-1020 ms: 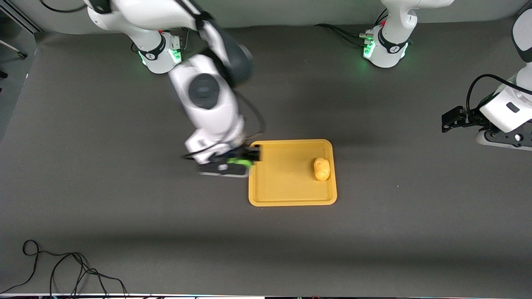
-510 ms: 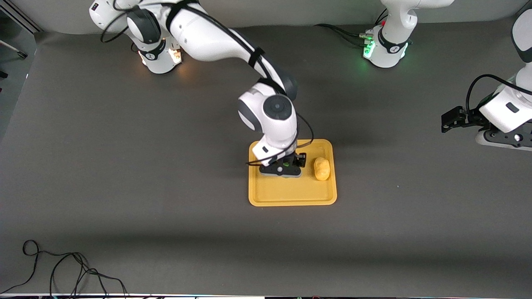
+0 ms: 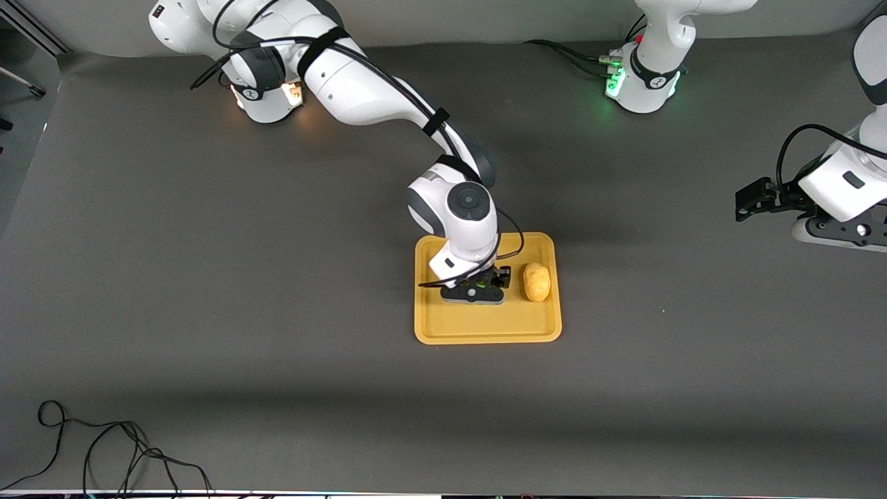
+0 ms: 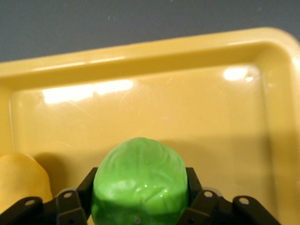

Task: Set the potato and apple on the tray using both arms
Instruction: 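Carry the apple with the right gripper onto the tray, then open the right gripper to release the apple beside the potato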

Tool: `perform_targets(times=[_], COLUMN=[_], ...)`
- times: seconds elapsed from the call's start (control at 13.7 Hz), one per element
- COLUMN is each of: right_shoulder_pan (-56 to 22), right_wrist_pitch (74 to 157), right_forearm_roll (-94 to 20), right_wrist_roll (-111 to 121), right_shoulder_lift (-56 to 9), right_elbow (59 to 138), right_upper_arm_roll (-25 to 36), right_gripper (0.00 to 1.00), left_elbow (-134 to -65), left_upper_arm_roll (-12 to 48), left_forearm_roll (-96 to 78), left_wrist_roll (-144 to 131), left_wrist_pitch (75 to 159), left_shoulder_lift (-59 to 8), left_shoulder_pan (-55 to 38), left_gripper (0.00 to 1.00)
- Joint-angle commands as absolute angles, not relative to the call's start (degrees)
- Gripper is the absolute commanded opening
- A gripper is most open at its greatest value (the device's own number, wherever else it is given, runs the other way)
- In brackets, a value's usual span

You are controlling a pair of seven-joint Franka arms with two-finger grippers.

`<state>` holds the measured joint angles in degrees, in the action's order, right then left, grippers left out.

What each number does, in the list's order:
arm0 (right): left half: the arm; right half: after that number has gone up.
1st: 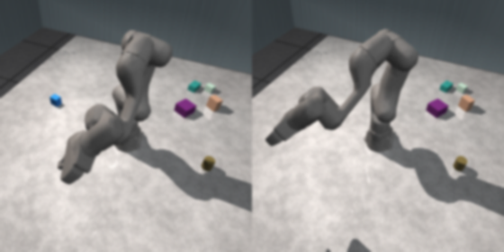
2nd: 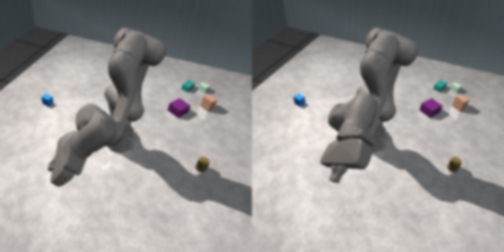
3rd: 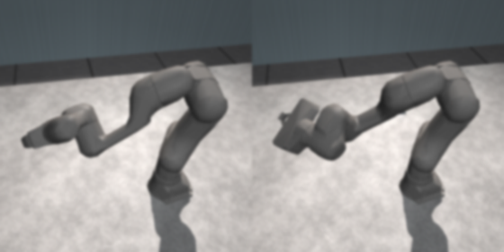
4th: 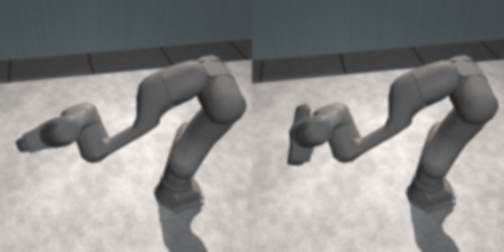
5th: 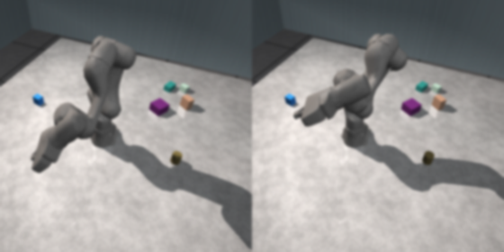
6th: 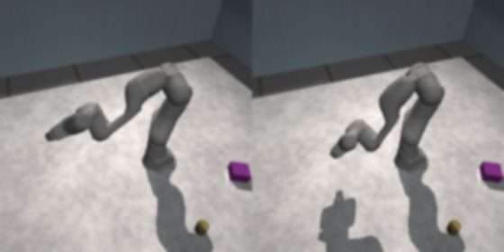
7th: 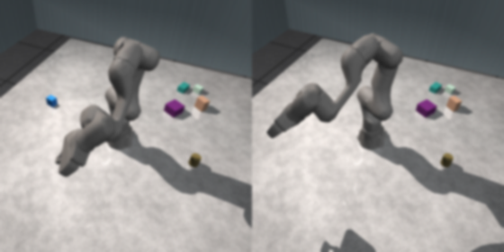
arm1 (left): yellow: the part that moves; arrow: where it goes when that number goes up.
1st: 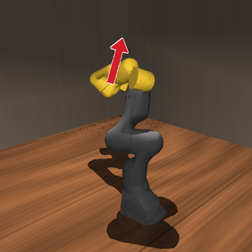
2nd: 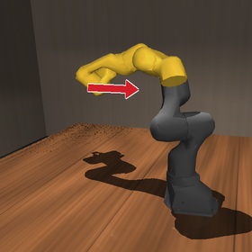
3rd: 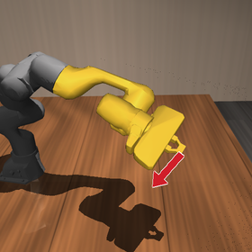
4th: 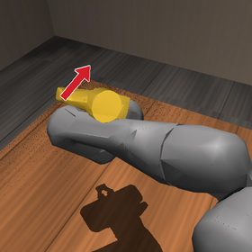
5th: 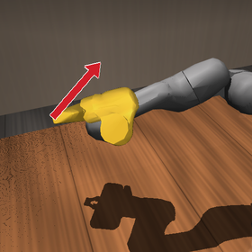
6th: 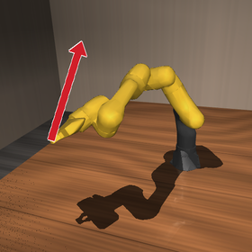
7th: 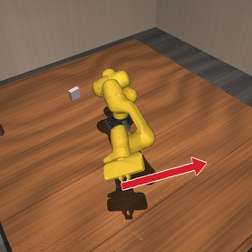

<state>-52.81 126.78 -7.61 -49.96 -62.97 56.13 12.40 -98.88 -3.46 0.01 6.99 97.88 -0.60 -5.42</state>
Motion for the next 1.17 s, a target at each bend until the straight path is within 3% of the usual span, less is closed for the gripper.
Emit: perform_targets(times=[0.0, 0.07, 0.44, 1.09], right_shoulder_pan=[-53.09, -53.09, -53.17, -42.90], right_wrist_pitch=[127.97, 127.97, 124.56, 94.86], right_forearm_roll=[-6.94, -6.94, -7.21, -7.12], right_wrist_roll=[-51.24, -51.24, -51.94, -50.98], right_shoulder_lift=[-64.86, -64.86, -62.15, -38.61], right_elbow=[53.70, 53.79, 53.70, 54.66], right_upper_arm_roll=[12.48, 12.48, 12.57, 13.45], right_gripper=[0.70, 0.99, 1.00, 1.00], left_elbow=[-98.00, -98.00, -98.96, -98.88], left_upper_arm_roll=[-3.25, -3.25, -3.25, -3.25], left_forearm_roll=[-0.62, -0.62, -0.62, -0.62], left_wrist_roll=[8.00, 8.00, 8.00, 7.91], left_wrist_pitch=[96.94, 97.29, 98.26, 98.35], left_shoulder_lift=[-0.79, -0.88, -0.79, -0.62], left_shoulder_pan=[-5.27, -5.19, -5.19, -5.19], left_gripper=[1.00, 1.00, 1.00, 1.00])
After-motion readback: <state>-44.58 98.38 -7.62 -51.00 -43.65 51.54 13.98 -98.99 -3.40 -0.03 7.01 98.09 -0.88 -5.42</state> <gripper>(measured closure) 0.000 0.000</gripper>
